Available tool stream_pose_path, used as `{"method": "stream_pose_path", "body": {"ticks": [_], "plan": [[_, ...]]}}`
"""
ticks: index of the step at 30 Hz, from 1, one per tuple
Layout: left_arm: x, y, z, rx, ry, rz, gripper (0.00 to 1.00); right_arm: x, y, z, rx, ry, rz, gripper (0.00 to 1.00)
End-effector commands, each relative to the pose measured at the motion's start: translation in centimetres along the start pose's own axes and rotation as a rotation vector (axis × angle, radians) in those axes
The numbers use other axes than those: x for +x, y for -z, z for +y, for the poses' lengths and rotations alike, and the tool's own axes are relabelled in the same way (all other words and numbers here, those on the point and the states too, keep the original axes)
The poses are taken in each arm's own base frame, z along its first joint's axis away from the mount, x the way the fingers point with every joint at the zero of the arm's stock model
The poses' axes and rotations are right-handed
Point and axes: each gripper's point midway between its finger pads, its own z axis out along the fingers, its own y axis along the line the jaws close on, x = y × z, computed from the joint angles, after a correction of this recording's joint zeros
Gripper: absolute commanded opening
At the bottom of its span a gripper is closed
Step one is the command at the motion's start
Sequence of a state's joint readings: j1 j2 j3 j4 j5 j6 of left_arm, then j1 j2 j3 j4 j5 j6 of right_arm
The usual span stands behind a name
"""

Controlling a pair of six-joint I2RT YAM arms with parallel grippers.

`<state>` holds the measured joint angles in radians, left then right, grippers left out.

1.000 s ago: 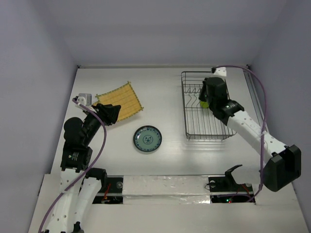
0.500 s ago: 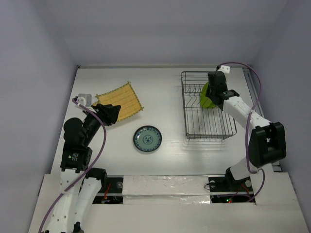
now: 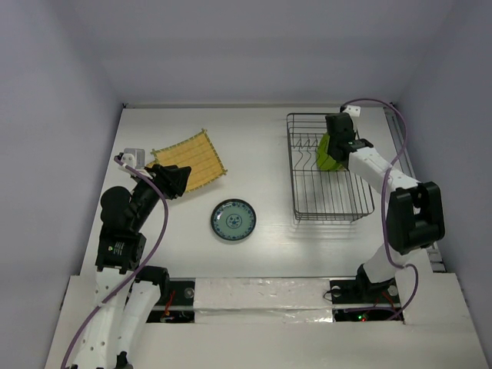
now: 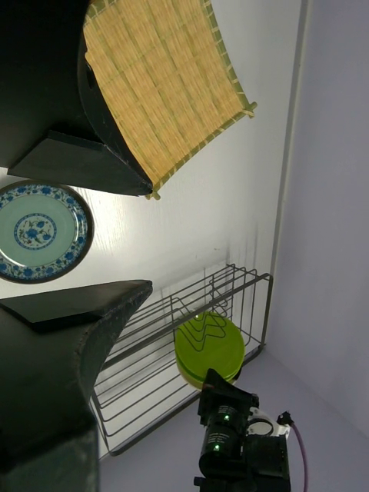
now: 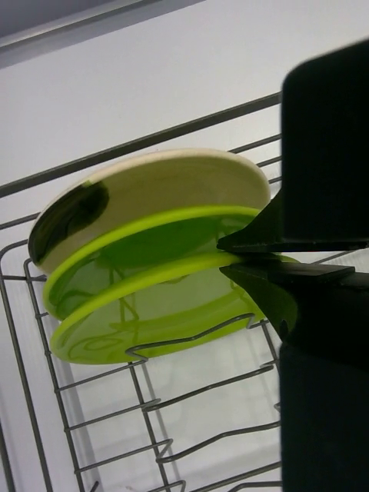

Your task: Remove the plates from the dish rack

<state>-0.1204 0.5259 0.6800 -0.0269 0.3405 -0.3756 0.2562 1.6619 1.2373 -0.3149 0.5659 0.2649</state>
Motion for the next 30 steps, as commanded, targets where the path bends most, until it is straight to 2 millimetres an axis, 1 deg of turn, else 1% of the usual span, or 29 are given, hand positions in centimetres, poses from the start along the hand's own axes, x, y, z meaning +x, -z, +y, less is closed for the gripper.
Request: {"method": "stream_pose_path", "body": {"ticks": [1,2,5,6,8,9,12,13,15,16,17,18,19,20,21,22,23,24,25,26,27,28,29,30], "plan": [[-0.9,-0.1,-0.5,0.028,-0.014,-0.040,0.45,-5.3,2.9,-0.7,-0.013,-0.084,-0.129,0.00],[-0.9,-0.1,-0.5,0.028,-0.014,-0.042,0.45,-6.5,4.1,-1.2,-0.022,-0.101,-0.161,0.00],[-0.9,-0.1,-0.4,0.025,-0.012,-0.040,0.45,-8.0,6.3,-2.0,-0.048,-0.123,-0.203,0.00],[-0.9,-0.1,-0.4,0.024,-0.012,-0.042,0.45,-9.2,8.1,-2.2,-0.072,-0.134,-0.238,0.00],[-0.9,-0.1,-0.4,0.024,-0.011,-0.041,0.45,-9.9,9.6,-2.2,-0.100,-0.137,-0.263,0.00],[-0.9,-0.1,-0.4,0.025,-0.013,-0.040,0.45,-10.7,11.1,-2.4,-0.117,-0.147,-0.287,0.00],[-0.9,-0.2,-0.4,0.023,-0.011,-0.039,0.45,-11.5,13.3,-2.3,-0.148,-0.152,-0.324,0.00],[-1.0,-0.2,-0.1,0.014,-0.012,-0.042,0.45,-11.8,14.8,-1.5,-0.195,-0.149,-0.341,0.00],[-1.0,-0.2,-0.1,0.011,-0.011,-0.043,0.45,-11.5,16.2,0.1,-0.281,-0.139,-0.345,0.00],[-0.9,-0.2,-0.1,0.012,-0.010,-0.041,0.45,-11.5,17.9,1.9,-0.399,-0.136,-0.358,0.00],[-1.0,-0.2,-0.1,0.013,-0.011,-0.043,0.45,-9.8,18.6,4.1,-0.486,-0.116,-0.330,0.00],[-0.9,-0.2,-0.1,0.012,-0.010,-0.041,0.45,-9.0,19.5,5.6,-0.563,-0.111,-0.321,0.00],[-0.9,-0.2,0.0,0.011,-0.010,-0.042,0.45,-8.2,21.3,8.2,-0.726,-0.098,-0.313,0.00],[-0.9,-0.2,-0.1,0.012,-0.012,-0.041,0.45,-5.6,21.8,10.1,-0.814,-0.072,-0.262,0.00],[-0.9,-0.2,-0.1,0.012,-0.010,-0.041,0.45,-4.4,22.7,11.6,-0.897,-0.092,-0.224,0.00],[-0.9,-0.3,0.0,0.011,-0.010,-0.040,0.45,-3.6,24.4,13.5,-1.033,-0.085,-0.210,0.00],[-0.9,-0.3,0.0,0.013,-0.011,-0.039,0.45,-1.5,24.7,15.2,-1.098,-0.088,-0.163,0.00],[-0.8,-0.3,0.0,0.014,-0.009,-0.037,0.45,0.2,24.7,16.1,-1.121,-0.077,-0.110,0.00],[-0.8,-0.3,0.0,0.013,-0.007,-0.036,0.45,2.4,25.0,17.8,-1.165,-0.059,-0.047,0.00],[-0.8,-0.3,-0.1,0.017,-0.008,-0.037,0.45,1.7,25.6,18.1,-1.198,-0.066,-0.073,0.00],[-0.8,-0.3,-0.1,0.015,-0.008,-0.037,0.45,3.1,25.4,19.2,-1.215,-0.068,-0.027,0.00],[-0.8,-0.3,0.0,0.014,-0.009,-0.037,0.45,4.1,26.3,20.3,-1.263,-0.057,-0.013,0.00],[-0.8,-0.3,0.0,0.013,-0.007,-0.036,0.45,4.9,26.5,20.9,-1.278,-0.053,0.008,0.00],[-0.8,-0.3,0.0,0.012,-0.007,-0.037,0.45,6.4,25.9,21.8,-1.278,-0.044,0.051,0.00]]}}
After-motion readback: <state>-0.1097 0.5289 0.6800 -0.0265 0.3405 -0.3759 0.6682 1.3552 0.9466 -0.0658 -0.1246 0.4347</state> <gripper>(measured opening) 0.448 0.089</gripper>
